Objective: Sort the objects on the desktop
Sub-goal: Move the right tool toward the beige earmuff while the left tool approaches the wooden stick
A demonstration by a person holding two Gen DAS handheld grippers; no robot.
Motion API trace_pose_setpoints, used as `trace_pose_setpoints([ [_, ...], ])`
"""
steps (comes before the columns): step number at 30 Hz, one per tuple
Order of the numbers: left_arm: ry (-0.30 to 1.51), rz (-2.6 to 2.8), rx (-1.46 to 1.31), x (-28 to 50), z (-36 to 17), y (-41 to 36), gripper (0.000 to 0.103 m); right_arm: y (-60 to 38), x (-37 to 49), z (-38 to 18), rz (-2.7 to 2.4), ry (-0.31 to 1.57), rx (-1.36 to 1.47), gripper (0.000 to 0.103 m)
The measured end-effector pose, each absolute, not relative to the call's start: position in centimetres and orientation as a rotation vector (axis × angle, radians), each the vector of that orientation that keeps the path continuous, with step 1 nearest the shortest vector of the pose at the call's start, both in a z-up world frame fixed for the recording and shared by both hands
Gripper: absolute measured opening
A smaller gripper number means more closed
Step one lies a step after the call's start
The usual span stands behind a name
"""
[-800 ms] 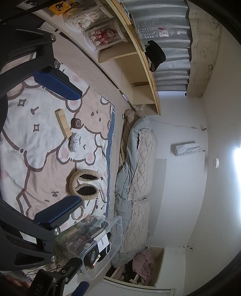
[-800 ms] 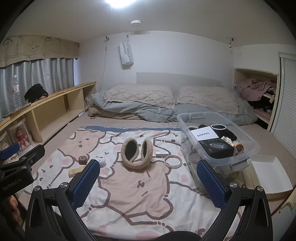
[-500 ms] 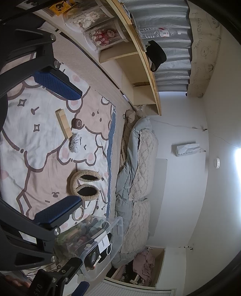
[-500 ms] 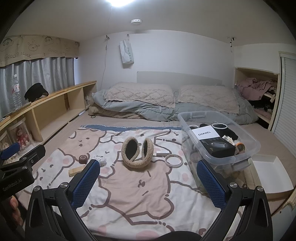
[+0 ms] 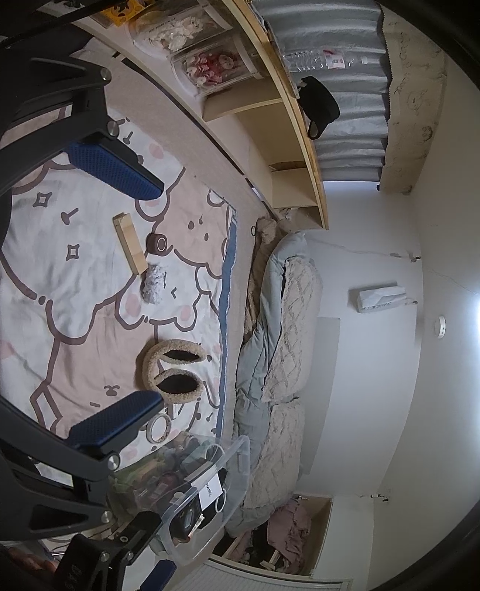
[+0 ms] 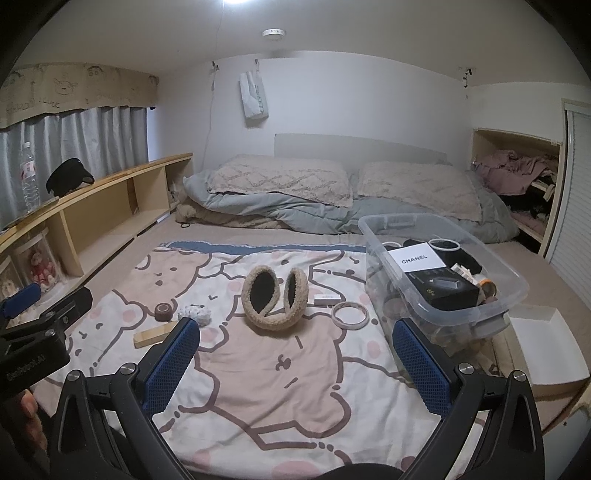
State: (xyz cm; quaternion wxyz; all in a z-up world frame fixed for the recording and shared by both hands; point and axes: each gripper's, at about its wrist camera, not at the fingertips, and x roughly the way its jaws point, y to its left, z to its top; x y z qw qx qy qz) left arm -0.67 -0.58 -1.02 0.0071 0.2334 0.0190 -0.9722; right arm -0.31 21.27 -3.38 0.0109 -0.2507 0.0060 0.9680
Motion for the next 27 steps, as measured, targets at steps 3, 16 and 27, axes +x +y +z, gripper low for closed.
trace_pose_setpoints([
  [3, 0.058, -3.039, 0.742, -1.2, -1.5, -0.4, 0.103, 21.1, -0.9, -3.9, 3.015, 0.018, -0.809, 0.103],
  [16, 0.064, -2.993, 0.858, -3.8, -4.3, -0.7, 0.103, 21.3, -3.5, -6.5, 2.984, 0.040, -0.913, 0.103],
  [27, 0.066, -2.947, 0.947, -6.8, -7.0, -0.5, 0.103, 21.3, -6.6, -9.7, 2.951, 0.061, -1.036, 0.103],
])
